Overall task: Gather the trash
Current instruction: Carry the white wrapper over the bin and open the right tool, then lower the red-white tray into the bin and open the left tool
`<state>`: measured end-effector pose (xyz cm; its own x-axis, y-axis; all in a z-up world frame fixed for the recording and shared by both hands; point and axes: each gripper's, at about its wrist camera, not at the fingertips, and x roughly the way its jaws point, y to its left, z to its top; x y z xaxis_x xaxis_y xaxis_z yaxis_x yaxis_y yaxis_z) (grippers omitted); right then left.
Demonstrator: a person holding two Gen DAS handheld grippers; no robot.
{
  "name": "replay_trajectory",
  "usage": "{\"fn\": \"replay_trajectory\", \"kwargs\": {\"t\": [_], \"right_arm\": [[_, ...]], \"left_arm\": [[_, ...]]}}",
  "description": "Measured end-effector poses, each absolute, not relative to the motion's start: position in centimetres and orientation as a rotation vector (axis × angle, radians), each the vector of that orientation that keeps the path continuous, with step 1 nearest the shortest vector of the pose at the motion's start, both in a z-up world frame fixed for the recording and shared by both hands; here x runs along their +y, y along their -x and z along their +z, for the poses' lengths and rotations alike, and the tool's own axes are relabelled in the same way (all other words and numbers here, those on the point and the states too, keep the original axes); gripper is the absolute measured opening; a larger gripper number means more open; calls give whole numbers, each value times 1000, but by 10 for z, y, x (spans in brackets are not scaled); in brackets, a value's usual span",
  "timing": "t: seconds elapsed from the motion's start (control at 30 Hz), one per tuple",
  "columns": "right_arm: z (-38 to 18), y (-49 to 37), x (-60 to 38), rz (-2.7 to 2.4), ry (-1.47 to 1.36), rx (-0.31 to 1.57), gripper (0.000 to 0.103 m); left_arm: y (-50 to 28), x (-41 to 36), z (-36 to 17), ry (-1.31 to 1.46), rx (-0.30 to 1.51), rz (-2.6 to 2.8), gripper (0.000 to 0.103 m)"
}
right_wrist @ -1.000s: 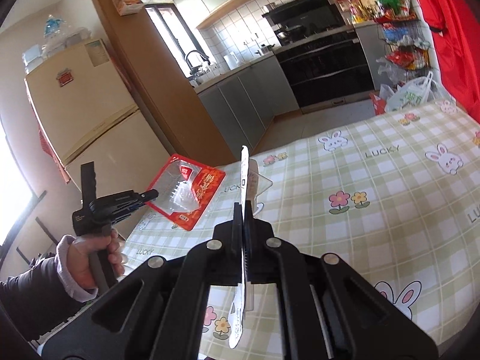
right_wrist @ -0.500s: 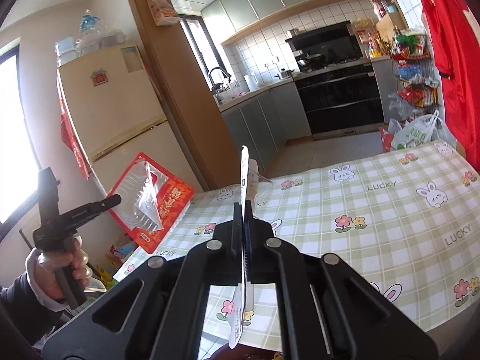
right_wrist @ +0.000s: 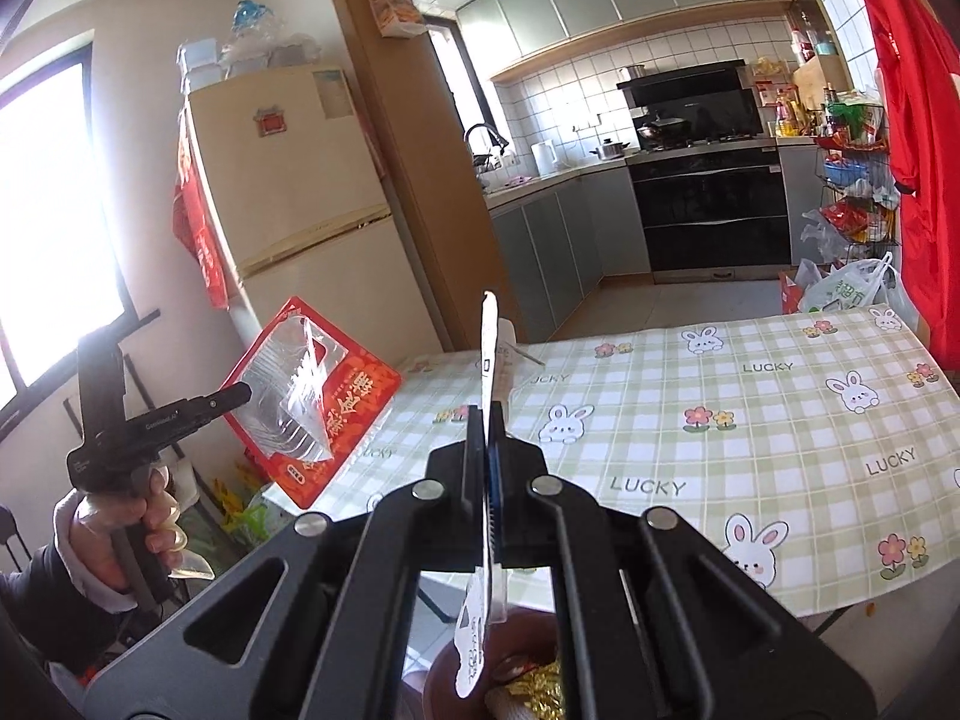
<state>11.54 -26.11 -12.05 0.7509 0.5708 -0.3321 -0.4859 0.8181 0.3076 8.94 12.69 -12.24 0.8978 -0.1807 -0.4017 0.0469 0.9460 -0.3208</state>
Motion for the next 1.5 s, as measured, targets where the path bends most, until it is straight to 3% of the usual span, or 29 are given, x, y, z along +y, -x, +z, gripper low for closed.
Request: {"fn": "replay_trajectory", "kwargs": {"t": [0.53, 0.6, 0.73, 0.8, 0.87, 0.93, 1.5], "right_arm": [[-128, -95, -224, 680, -72, 513, 6], [-131, -100, -220, 691, -73, 539, 10], [-138, -105, -210, 684, -61, 572, 52], [-138, -106, -210, 671, -63, 571, 61], [-135, -107, -211, 640, -70, 558, 87], [-129, -105, -216, 585, -82, 515, 98], [-101, -99, -276, 364, -185, 388, 98]], "left_arm": [[-70, 139, -128, 345, 430, -133, 14], [-72, 141, -131, 351, 437, -135, 14], [-77, 141, -135, 354, 449, -141, 14], [-79, 141, -137, 353, 455, -146, 14], [-80, 140, -138, 355, 462, -155, 14], [-81, 138, -139, 353, 468, -165, 14], [-73, 59, -157, 180, 545, -348, 14]]}}
